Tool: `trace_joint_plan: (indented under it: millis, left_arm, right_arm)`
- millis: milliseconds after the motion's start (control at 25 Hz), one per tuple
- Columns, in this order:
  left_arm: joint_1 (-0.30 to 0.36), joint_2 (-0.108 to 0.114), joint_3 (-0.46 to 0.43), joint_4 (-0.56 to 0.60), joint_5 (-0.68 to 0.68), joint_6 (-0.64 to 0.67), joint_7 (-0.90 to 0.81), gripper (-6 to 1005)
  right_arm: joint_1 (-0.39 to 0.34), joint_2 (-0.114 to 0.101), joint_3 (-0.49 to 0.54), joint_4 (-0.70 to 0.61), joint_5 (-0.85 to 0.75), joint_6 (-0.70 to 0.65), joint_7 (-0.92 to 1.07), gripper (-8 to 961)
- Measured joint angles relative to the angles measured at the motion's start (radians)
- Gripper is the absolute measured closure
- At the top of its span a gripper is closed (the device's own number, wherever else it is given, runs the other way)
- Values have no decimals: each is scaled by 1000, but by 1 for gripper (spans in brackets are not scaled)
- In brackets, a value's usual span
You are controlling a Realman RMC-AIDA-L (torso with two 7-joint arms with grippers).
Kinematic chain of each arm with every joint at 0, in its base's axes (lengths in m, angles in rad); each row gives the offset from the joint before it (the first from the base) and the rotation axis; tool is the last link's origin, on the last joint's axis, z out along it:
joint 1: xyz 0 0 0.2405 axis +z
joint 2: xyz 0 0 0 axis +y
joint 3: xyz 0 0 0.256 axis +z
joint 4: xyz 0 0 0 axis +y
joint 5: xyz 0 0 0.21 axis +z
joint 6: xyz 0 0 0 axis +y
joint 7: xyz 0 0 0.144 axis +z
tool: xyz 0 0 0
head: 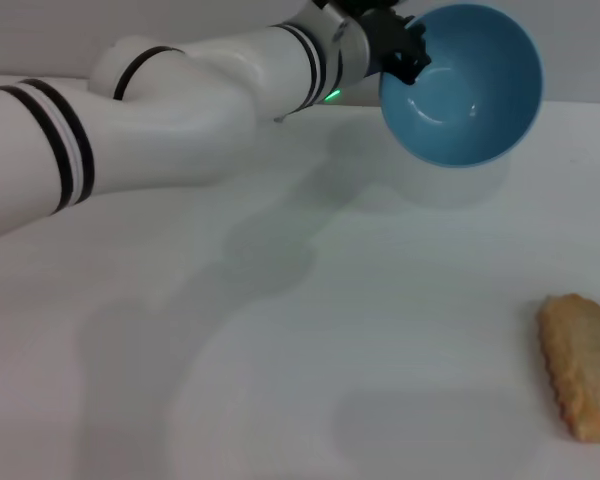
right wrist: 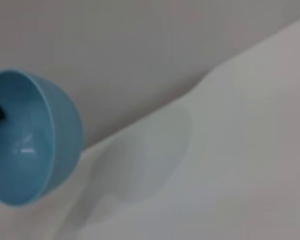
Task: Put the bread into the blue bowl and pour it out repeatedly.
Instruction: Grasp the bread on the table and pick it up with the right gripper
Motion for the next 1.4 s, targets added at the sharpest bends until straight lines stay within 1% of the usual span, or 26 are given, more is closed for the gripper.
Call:
trace_joint_plan:
  millis: [120,360,560,720,840,1000,1160,1400]
  left_arm:
    - [13,-1,-4,2,-5,2,0,1000]
    - [17,-3,-2,8,-16,1,-1,1000]
    - [24,-3,-4,8,-16,-9,-1,1001]
    - [28,-3,-5,9,-17,-12,-1,1001]
    - [29,-3,-5,8,-18,-16,-1,1001]
    - [29,-3,-5,8,-18,-20,-1,1001]
    - [29,-3,-5,11,-19,-21,-1,1000]
    - [28,-3,3,12,-29,-37,-1,1000]
  right_arm:
    - [9,-8,50,-11,-65,-37,12,398]
    - [12,-12,67,-13,-136,-61,1,399]
    - [24,-11,62,21,-155,-42,6,400]
    - [42,-3,60,51,-160,-23,2,401]
    - [60,0,41,90,-172,17,2,401]
    - [81,0,-13,133,-177,69,10,402]
    - [102,0,-33,156,-186,102,18,403]
    - [146,-12,-67,208,-237,134,71,404]
